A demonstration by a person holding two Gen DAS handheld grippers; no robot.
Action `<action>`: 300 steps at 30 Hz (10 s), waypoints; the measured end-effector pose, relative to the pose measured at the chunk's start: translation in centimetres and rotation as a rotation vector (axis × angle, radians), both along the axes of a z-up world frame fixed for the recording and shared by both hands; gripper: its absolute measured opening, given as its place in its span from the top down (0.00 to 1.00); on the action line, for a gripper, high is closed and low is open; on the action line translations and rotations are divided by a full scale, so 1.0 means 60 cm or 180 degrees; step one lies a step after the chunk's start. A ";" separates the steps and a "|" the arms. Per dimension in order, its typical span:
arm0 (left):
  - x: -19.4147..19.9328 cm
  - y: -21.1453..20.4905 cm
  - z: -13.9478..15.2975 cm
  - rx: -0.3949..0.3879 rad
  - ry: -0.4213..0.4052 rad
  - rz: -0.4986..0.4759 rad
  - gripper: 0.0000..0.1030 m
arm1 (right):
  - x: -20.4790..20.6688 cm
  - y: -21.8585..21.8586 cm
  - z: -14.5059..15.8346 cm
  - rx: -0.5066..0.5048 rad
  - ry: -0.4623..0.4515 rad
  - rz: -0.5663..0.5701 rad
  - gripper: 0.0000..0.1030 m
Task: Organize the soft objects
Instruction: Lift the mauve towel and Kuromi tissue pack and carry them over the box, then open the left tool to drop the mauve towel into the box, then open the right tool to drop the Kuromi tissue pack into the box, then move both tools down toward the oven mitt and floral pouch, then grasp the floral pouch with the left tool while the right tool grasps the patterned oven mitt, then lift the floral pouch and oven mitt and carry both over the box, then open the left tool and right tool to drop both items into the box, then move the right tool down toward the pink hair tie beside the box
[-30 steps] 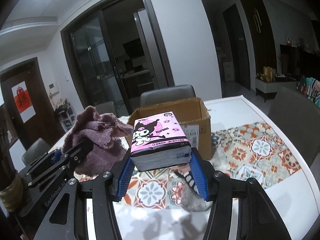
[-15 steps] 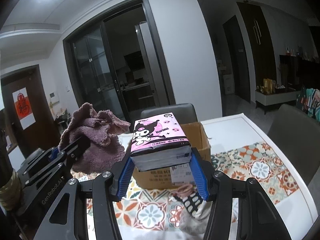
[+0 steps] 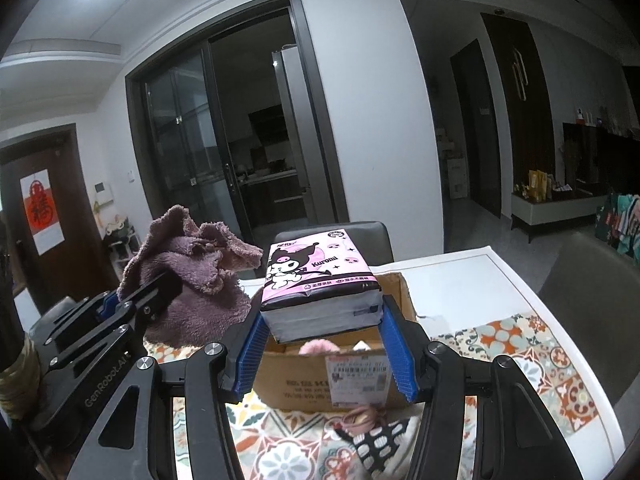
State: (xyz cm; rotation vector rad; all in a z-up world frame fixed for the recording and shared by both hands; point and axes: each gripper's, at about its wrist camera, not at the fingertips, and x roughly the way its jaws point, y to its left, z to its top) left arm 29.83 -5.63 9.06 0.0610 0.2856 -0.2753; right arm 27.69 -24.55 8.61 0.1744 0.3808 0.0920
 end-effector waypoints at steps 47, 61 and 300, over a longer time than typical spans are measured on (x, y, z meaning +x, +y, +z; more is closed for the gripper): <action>0.155 -0.065 -0.118 0.0381 0.0516 -0.0025 0.41 | 0.173 -0.036 -0.108 -0.0089 0.0665 -0.0049 0.43; 0.059 -0.067 -0.099 0.0295 0.0520 -0.0088 0.41 | 0.080 -0.052 -0.080 -0.0085 0.0556 -0.0076 0.43; 0.146 -0.045 -0.113 0.0184 0.0559 0.0335 0.46 | 0.194 -0.019 -0.096 -0.0157 0.0675 0.0142 0.45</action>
